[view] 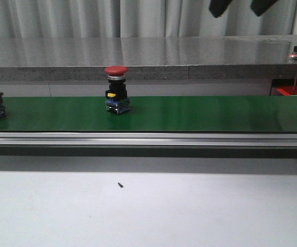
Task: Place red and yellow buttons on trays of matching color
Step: 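Lower the right gripper onto the red button on the belt and close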
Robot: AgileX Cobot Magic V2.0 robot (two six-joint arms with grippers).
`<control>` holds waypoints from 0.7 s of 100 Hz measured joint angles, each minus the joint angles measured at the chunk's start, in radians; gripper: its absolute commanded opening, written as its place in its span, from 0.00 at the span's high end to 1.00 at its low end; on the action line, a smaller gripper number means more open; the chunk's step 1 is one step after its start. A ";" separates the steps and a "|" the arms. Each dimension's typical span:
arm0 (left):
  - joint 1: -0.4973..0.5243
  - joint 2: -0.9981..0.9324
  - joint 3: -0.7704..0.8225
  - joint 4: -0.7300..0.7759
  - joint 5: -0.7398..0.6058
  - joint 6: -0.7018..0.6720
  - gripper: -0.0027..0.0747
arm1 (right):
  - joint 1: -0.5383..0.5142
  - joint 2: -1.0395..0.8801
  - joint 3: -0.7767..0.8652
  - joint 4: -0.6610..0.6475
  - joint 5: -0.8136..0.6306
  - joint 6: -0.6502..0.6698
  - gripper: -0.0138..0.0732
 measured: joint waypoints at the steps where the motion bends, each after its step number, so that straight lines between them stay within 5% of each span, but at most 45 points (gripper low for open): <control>1: 0.000 0.000 0.000 0.000 0.000 0.000 0.99 | 0.005 0.013 -0.009 0.000 0.005 0.000 0.20; 41: 0.000 0.000 0.000 0.000 0.000 0.000 0.99 | 0.108 0.358 -0.480 0.005 0.271 -0.097 0.20; 70: 0.000 0.000 0.000 0.000 -0.002 0.000 0.99 | 0.128 0.515 -0.590 0.086 0.327 -0.170 0.20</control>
